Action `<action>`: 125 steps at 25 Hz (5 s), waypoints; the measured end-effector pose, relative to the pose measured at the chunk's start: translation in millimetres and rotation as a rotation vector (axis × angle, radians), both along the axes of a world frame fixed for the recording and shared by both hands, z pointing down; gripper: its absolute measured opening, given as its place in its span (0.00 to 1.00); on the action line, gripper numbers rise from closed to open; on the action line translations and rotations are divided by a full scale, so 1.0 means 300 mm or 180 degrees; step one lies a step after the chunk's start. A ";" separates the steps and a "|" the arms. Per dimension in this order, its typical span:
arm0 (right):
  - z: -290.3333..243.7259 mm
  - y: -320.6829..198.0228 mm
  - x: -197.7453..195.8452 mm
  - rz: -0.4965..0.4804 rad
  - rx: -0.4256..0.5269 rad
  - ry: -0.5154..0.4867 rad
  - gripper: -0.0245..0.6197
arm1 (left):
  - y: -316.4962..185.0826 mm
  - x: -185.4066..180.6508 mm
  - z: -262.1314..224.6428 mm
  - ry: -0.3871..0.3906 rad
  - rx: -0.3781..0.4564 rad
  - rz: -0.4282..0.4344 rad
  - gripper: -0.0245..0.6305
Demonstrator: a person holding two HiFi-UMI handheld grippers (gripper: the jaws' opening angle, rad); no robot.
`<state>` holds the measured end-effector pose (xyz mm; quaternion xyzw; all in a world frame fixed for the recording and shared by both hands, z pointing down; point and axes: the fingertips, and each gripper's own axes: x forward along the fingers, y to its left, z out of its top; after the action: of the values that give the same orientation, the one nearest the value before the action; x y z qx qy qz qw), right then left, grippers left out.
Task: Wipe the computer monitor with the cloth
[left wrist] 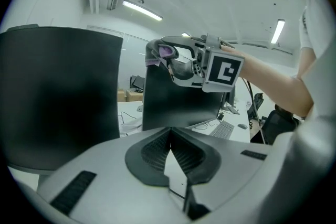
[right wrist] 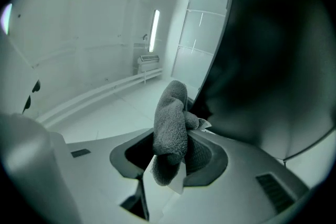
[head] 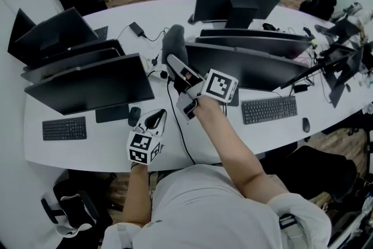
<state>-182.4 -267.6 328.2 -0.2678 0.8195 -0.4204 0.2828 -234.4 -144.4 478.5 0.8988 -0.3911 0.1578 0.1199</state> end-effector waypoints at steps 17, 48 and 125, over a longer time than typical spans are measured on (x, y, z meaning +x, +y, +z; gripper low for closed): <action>-0.010 0.057 0.234 0.0151 -0.0274 -0.0476 0.27 | 0.041 0.182 0.007 -0.0014 -0.0040 0.0142 0.04; 0.016 0.210 0.964 0.1026 -0.0338 -0.0460 0.27 | 0.082 0.741 0.048 0.0016 -0.0150 0.0882 0.04; 0.450 1.221 1.151 0.2379 -0.0089 0.3455 0.27 | 0.478 0.934 0.021 0.0371 0.0058 0.2071 0.05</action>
<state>163.0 98.8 463.1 -0.7119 0.6920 -0.1097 -0.0471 45.9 -0.9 484.8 0.9851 -0.0774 0.1327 0.0773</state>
